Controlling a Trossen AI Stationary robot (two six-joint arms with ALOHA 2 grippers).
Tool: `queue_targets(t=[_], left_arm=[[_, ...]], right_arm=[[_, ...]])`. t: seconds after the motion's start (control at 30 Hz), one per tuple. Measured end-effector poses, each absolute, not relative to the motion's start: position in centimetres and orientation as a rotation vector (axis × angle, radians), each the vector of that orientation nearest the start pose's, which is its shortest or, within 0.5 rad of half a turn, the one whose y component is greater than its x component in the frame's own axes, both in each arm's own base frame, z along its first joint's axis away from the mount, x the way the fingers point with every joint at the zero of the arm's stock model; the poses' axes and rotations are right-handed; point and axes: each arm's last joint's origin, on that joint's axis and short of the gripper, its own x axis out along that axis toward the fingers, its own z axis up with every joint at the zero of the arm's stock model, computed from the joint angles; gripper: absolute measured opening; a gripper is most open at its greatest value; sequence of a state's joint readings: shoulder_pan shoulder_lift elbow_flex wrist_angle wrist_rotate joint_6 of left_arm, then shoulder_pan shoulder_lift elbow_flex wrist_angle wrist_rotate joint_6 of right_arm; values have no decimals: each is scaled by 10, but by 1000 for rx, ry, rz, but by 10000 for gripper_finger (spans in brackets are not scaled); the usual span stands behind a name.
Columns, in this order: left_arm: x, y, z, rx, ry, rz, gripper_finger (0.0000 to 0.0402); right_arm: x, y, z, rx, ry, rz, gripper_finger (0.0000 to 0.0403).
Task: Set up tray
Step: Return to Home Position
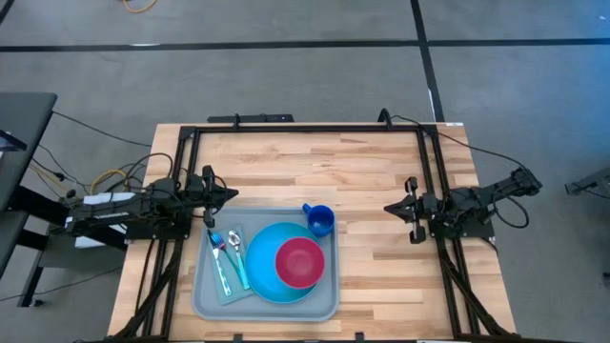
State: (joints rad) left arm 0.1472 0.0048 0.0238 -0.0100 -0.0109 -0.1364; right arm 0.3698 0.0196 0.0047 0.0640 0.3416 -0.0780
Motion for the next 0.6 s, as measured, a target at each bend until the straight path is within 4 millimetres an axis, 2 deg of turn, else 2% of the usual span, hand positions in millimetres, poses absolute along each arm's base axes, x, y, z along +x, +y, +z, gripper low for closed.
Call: queue_targets(t=[0.6], left_arm=[[95,14,170,-137,-20,157,0]], right_arm=[[94,26,170,-61,-47,26,0]])
